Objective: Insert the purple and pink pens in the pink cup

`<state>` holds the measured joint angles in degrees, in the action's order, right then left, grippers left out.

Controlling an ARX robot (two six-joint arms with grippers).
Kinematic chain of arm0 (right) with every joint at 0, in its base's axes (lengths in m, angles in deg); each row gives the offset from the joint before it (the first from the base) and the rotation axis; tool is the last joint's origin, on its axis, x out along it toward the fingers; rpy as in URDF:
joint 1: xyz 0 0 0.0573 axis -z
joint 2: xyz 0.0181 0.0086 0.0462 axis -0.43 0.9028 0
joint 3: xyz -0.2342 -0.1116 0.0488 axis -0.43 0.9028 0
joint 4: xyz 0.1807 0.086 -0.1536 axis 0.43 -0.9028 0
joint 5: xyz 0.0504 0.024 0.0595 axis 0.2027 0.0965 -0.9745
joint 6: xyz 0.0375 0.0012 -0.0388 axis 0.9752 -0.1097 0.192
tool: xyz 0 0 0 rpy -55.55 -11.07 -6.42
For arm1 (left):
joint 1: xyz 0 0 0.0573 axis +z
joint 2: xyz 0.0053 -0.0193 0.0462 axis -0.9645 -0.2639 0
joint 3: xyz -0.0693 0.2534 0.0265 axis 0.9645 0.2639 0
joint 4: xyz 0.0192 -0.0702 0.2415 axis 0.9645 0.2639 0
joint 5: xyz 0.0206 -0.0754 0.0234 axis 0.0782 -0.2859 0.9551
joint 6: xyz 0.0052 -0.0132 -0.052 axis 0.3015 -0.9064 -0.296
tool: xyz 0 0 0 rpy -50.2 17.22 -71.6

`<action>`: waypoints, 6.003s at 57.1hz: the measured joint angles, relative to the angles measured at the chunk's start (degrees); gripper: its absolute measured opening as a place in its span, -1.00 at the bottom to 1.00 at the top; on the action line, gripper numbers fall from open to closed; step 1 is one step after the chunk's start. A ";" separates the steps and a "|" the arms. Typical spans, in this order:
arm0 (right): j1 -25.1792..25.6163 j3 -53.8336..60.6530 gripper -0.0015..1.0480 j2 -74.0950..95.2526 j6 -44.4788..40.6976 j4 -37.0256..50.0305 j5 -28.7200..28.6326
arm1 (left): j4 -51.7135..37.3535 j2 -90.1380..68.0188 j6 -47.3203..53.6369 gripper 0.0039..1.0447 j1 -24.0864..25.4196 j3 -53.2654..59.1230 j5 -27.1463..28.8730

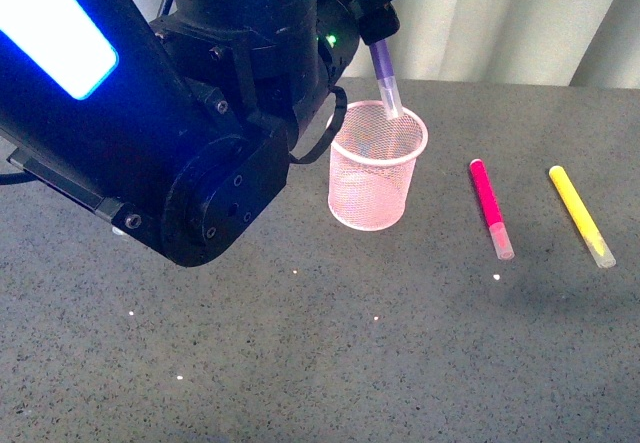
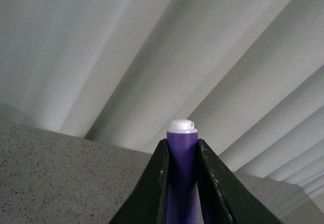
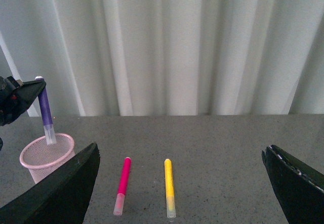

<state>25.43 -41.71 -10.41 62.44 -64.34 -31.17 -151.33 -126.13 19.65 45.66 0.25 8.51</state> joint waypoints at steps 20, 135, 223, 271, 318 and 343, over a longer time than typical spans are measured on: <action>0.00 0.00 0.86 0.00 0.00 0.00 0.00 | -1.16 0.00 0.13 0.62 0.59 0.52 -0.52; 0.00 0.00 0.86 0.00 0.00 0.00 0.00 | 33.51 83.97 30.97 -0.93 29.07 58.64 -11.52; 0.00 0.00 0.86 0.00 0.00 0.00 0.00 | 65.90 123.32 31.06 -0.93 29.05 63.78 -11.43; -4.20 -2.29 0.86 3.41 4.24 -4.83 10.43 | 74.60 131.69 31.06 0.54 29.05 63.78 -11.45; 2.99 -64.50 0.86 106.31 2.29 -1.33 5.09 | 74.60 131.71 31.21 0.87 29.03 63.78 -11.45; -5.90 -61.40 0.86 115.14 3.15 4.15 -1.55 | 74.60 131.71 31.21 0.87 29.03 63.78 -11.45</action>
<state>19.53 -103.11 104.73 65.59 -60.19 -32.72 -76.73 5.58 50.86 74.69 64.03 -2.95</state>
